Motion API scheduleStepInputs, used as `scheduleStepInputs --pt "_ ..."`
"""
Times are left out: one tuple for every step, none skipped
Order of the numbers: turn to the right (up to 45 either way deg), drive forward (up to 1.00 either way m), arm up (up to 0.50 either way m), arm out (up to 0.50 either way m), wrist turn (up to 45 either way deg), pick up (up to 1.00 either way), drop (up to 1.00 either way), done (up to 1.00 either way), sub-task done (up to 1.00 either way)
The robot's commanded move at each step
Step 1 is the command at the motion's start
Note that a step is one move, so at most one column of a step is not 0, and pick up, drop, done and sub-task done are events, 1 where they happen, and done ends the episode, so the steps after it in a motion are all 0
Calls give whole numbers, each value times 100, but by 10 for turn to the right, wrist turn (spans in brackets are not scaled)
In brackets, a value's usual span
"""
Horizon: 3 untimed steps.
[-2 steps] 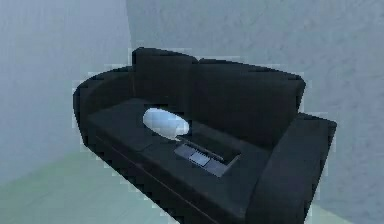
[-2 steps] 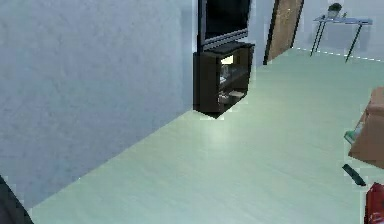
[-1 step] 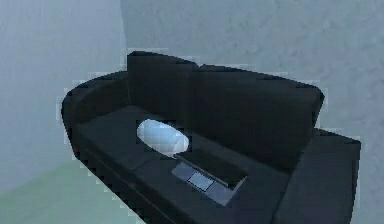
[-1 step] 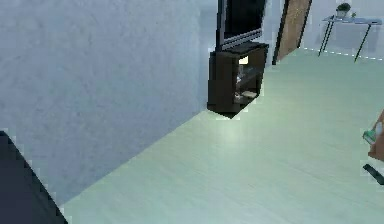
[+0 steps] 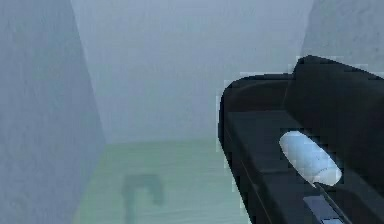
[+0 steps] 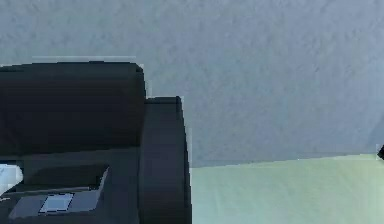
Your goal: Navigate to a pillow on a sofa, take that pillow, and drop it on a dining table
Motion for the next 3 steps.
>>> scheduleStepInputs --pt "-450 0 0 0 0 0 0 0 0" --pt "-90 0 0 0 0 0 0 0 0" --pt "450 0 0 0 0 0 0 0 0"
